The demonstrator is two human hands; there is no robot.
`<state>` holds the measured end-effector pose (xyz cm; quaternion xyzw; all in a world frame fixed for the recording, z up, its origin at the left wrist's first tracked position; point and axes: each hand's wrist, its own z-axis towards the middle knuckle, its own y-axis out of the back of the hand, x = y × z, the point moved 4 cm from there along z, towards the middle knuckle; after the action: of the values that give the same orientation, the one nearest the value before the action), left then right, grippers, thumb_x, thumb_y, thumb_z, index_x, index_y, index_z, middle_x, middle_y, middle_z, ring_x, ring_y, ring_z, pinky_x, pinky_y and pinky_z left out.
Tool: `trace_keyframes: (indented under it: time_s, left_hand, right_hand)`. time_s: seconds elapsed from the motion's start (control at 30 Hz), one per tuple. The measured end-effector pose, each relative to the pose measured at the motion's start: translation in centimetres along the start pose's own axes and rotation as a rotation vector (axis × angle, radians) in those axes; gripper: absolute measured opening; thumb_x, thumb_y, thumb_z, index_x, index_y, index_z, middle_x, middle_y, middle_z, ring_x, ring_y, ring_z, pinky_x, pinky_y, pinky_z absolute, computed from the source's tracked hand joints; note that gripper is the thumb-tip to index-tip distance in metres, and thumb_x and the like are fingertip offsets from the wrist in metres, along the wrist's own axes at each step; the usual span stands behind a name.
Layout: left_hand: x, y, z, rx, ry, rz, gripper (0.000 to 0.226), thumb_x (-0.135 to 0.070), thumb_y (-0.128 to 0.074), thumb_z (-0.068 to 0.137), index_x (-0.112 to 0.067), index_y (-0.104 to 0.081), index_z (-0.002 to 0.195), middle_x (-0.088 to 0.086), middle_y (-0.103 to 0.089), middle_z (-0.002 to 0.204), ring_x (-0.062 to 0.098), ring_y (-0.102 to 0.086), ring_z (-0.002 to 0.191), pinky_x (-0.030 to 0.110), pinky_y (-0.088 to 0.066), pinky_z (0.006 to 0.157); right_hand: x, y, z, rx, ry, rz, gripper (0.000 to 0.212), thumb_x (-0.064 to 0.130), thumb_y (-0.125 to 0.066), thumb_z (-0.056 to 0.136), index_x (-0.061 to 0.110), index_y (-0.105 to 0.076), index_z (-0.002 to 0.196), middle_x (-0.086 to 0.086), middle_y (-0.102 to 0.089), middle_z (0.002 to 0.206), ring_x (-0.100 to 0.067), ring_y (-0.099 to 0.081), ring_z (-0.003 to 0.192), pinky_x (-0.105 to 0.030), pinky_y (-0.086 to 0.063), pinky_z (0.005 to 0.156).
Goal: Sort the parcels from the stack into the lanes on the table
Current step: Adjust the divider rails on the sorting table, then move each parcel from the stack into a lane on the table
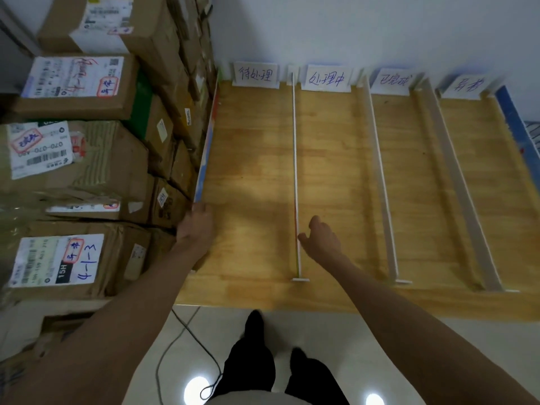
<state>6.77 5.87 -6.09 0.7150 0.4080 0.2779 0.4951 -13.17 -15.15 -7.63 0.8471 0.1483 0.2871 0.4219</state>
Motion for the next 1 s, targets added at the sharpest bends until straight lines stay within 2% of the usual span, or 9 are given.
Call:
trace_keyframes:
  time_s: [0.13, 0.27, 0.43, 0.73, 0.9, 1.0]
  left_hand:
    - [-2.3, 2.2, -3.5, -0.091, -0.047, -0.020, 0.035, -0.031, -0.036, 0.105, -0.010, -0.053, 0.126, 0.013, -0.048, 0.133, 0.033, -0.045, 0.124, 0.046, -0.046, 0.092]
    - [-4.0, 3.3, -7.8, -0.204, -0.093, -0.022, 0.040, -0.034, -0.034, 0.104, -0.011, -0.057, 0.127, 0.013, -0.052, 0.133, 0.032, -0.043, 0.128, 0.046, -0.037, 0.105]
    - [-6.1, 4.9, -14.1, -0.325, -0.126, -0.020, 0.039, -0.034, -0.034, 0.102, -0.011, -0.060, 0.119, 0.013, -0.056, 0.126, 0.033, -0.049, 0.121, 0.047, -0.042, 0.102]
    - [-4.0, 10.6, -21.6, -0.472, -0.087, -0.081, 0.042, -0.038, -0.034, 0.101, -0.013, -0.058, 0.124, 0.009, -0.057, 0.124, 0.032, -0.053, 0.117, 0.047, -0.044, 0.099]
    - [0.4, 13.3, -23.8, -0.520, -0.053, -0.025, 0.038, -0.038, -0.034, 0.096, -0.014, -0.059, 0.111, 0.010, -0.058, 0.116, 0.032, -0.053, 0.111, 0.046, -0.048, 0.091]
    - [3.6, 14.8, -24.5, -0.532, -0.036, -0.049, 0.049, -0.044, -0.022, 0.095, -0.015, -0.060, 0.108, 0.009, -0.056, 0.115, 0.033, -0.054, 0.112, 0.048, -0.048, 0.090]
  right_hand:
    - [-0.3, 3.3, -1.5, -0.123, 0.124, -0.088, 0.041, 0.032, -0.051, 0.096, 0.013, -0.044, 0.132, -0.012, -0.051, 0.130, -0.035, -0.050, 0.120, -0.044, -0.044, 0.092]
    - [-1.3, 5.6, -4.3, -0.205, 0.216, -0.226, 0.045, 0.038, -0.044, 0.099, 0.020, -0.044, 0.139, -0.007, -0.047, 0.138, -0.032, -0.041, 0.128, -0.045, -0.037, 0.102]
    - [-2.4, 7.9, -9.1, -0.291, 0.319, -0.326, 0.048, 0.042, -0.035, 0.101, 0.021, -0.041, 0.143, -0.007, -0.043, 0.145, -0.032, -0.038, 0.131, -0.047, -0.031, 0.109]
    - [2.7, 11.5, -16.2, -0.368, 0.446, -0.288, 0.045, 0.038, -0.037, 0.101, 0.017, -0.045, 0.140, -0.010, -0.048, 0.140, -0.032, -0.042, 0.129, -0.045, -0.032, 0.105]
    - [7.8, 11.2, -18.5, -0.390, 0.548, -0.249, 0.044, 0.038, -0.038, 0.100, 0.016, -0.048, 0.137, -0.010, -0.052, 0.136, -0.032, -0.045, 0.127, -0.045, -0.034, 0.104]
    - [11.4, 10.9, -19.5, -0.401, 0.584, -0.247, 0.043, 0.039, -0.038, 0.100, 0.014, -0.050, 0.133, -0.011, -0.055, 0.132, -0.031, -0.048, 0.124, -0.044, -0.037, 0.101]
